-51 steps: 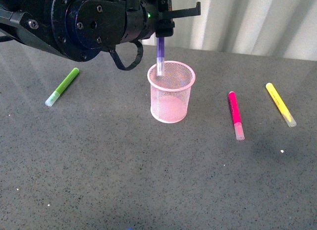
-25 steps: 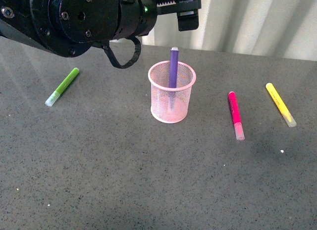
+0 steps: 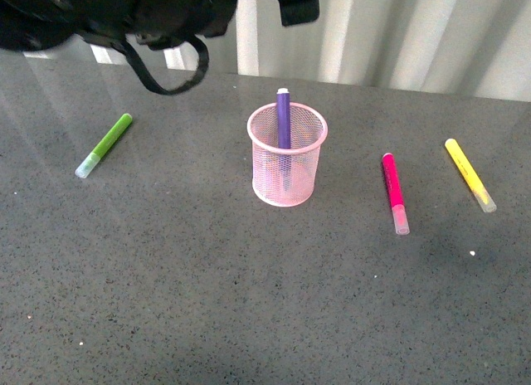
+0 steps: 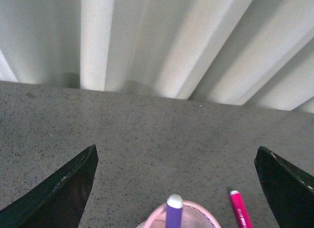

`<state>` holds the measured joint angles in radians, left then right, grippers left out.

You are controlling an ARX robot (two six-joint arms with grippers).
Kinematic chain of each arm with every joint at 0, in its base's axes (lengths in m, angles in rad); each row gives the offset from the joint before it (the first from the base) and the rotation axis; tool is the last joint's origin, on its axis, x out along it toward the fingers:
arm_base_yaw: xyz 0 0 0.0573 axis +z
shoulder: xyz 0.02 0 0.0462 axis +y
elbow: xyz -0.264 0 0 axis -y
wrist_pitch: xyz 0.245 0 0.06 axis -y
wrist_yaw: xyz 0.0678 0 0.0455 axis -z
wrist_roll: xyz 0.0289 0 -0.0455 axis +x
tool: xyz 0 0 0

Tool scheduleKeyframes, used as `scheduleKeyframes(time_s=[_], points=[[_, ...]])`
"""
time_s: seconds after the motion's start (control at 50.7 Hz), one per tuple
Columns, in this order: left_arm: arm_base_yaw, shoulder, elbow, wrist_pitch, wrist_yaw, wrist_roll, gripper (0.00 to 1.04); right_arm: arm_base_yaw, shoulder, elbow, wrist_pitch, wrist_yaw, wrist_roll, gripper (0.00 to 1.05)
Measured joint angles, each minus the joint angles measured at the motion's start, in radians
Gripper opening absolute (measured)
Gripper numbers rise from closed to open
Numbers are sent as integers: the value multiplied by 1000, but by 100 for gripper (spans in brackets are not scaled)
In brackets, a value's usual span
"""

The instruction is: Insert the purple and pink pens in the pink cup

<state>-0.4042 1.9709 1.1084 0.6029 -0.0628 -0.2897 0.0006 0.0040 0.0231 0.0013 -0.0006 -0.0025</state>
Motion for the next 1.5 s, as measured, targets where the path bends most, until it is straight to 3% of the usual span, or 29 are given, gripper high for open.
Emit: scheduleKeyframes(time_s=[0.158,0.335,0.434,0.572,0.907,1.499], points=[[76,-253,-129,-50,140,-35,98,0,0,0,0,0,0,98],[261,-509,-255,-129,256,-54,98,0,0,0,0,0,0,98],[335,-571,-370,30,83,69,83,0,0,0,0,0,0,98],[406,-706,-580,143,53,216,60,0,0,0,0,2,0,98],[404,-898,-837,189,63,274,4,0,0,0,0,2,0,98],[404,-1292,-1051,12,62,282,4,0,0,0,0,0,0,98]])
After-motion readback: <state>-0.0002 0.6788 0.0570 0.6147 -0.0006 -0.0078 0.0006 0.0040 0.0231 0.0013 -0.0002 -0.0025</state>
